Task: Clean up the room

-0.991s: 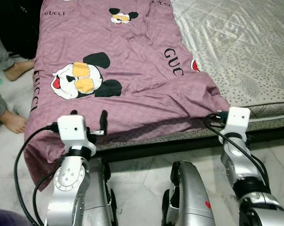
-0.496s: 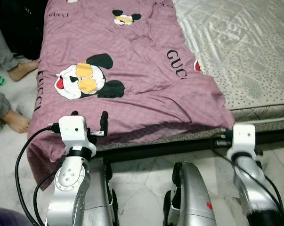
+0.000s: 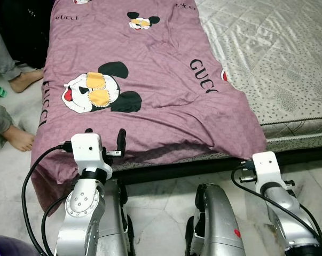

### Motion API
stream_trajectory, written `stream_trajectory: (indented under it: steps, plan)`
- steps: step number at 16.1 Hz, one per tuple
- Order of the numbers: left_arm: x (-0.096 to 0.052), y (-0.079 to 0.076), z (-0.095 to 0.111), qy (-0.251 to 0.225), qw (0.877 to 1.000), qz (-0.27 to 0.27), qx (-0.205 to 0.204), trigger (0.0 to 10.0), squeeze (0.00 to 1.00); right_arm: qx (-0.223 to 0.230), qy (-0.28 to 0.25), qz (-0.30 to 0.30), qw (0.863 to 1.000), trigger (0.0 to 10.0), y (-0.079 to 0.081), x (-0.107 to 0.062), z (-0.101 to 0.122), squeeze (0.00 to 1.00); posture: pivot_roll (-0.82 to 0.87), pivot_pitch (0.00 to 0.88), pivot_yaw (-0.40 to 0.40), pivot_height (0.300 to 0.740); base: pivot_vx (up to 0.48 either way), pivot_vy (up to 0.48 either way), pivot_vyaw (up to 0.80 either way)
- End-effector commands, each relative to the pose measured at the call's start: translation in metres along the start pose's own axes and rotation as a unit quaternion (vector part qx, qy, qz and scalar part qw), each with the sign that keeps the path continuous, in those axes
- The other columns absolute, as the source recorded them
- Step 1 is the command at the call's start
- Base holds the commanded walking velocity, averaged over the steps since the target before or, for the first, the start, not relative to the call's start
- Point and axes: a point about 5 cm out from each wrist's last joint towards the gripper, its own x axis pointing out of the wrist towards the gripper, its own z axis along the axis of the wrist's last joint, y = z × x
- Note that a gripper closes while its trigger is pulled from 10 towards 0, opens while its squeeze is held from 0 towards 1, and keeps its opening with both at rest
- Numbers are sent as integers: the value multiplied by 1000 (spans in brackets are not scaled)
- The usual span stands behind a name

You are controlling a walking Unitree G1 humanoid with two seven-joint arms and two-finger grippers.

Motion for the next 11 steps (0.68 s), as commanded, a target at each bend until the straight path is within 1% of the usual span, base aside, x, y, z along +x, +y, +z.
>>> stream_trajectory:
  steps: [1, 2, 3, 4, 6, 7, 8, 9, 10, 11]
  plan:
    - [-3, 2, -5, 14, 1000, 1, 0, 10000, 0, 3, 39, -33, 999, 10000, -13, -3, -16, 1000, 44, 257, -9, 552, 0, 0, 0]
    - [-4, 4, -6, 16, 1000, 5, 0, 10000, 0, -9, 27, -78, 997, 10000, -27, -2, -7, 1000, 44, 257, -11, 552, 0, 0, 0]
    - [-5, 5, -6, 16, 1000, 7, 1, 10000, 0, -38, 34, -96, 994, 10000, -35, -2, -7, 1000, 44, 257, -11, 552, 0, 0, 0]
    - [-5, 5, -7, 18, 1000, 8, 1, 10000, 0, -45, 38, -97, 994, 10000, -36, -4, -8, 1000, 37, 257, -14, 552, 0, 0, 0]
    - [-6, 4, -9, 23, 1000, 7, 1, 10000, 0, -74, 46, -67, 994, 10000, -30, -14, -18, 1000, 20, 258, -11, 552, 0, 0, 0]
    - [-5, 3, -8, 23, 1000, 4, 0, 10000, 0, -82, 43, -54, 994, 10000, -28, -19, -19, 1000, 15, 258, -10, 552, 0, 0, 0]
    - [-3, 2, -8, 23, 1000, 2, -2, 10000, 0, -92, 38, -41, 994, 10000, -27, -28, -21, 1000, 3, 258, -11, 552, 0, 0, 0]
    - [-2, 2, -7, 22, 1000, 1, -2, 10000, 0, -93, 7, -38, 995, 10000, -28, -35, -13, 1000, -14, 258, -6, 552, 0, 0, 0]
    - [-1, 2, -7, 21, 1000, 2, -3, 10000, 0, -87, -31, -33, 995, 10000, -27, -38, -2, 1000, -17, 259, -5, 552, 0, 0, 0]
    - [0, 2, -6, 18, 1000, 1, -4, 10000, 0, -77, -117, -27, 990, 10000, -23, -42, 31, 1000, -24, 259, -4, 552, 0, 0, 0]
